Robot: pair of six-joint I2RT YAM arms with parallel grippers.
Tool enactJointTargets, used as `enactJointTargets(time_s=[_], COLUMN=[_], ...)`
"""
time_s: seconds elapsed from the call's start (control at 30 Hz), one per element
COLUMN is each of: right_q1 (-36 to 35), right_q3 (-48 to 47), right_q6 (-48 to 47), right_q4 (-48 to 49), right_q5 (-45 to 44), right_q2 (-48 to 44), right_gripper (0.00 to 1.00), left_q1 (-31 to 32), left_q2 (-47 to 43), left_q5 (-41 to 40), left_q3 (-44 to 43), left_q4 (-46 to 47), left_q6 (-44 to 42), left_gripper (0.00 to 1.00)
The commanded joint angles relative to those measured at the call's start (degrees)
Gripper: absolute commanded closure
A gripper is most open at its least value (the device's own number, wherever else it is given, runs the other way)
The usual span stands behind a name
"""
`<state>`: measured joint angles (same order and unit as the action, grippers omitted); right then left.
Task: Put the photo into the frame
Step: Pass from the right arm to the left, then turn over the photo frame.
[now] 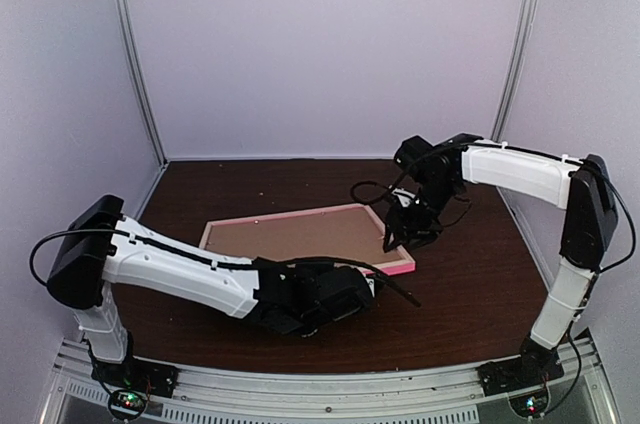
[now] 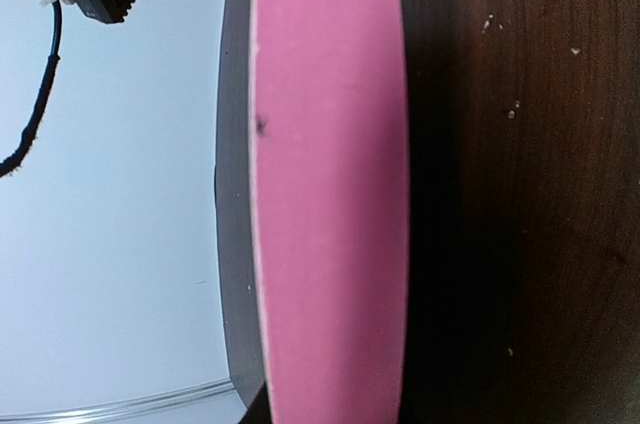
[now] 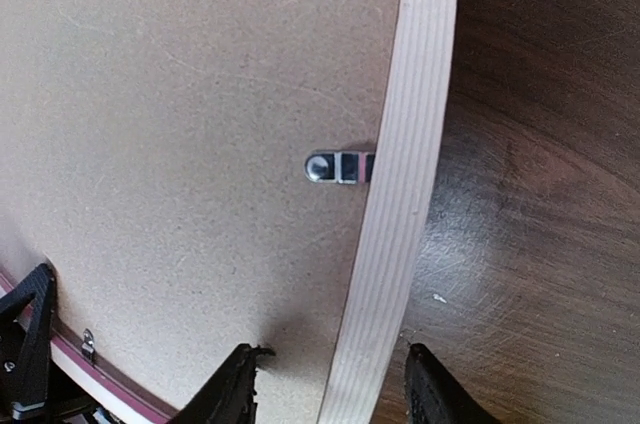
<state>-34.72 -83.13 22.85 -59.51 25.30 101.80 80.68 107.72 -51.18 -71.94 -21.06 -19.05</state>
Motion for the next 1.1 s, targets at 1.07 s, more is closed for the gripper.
enactJointTargets(time_s=[1.07], right_q1=[21.76], right_q3=[-19.84], right_q6=[-3.67], right_q4=[-8.12], right_q5=[-2.55], right_q2=[-16.98], right_gripper=[0.36], left_q1=[-13.59], left_q2=[-8.28], left_q5=[18.13], left_q3=[-52.4], left_q4=[-32.09], left_q6=[6.39], left_gripper=[1.0])
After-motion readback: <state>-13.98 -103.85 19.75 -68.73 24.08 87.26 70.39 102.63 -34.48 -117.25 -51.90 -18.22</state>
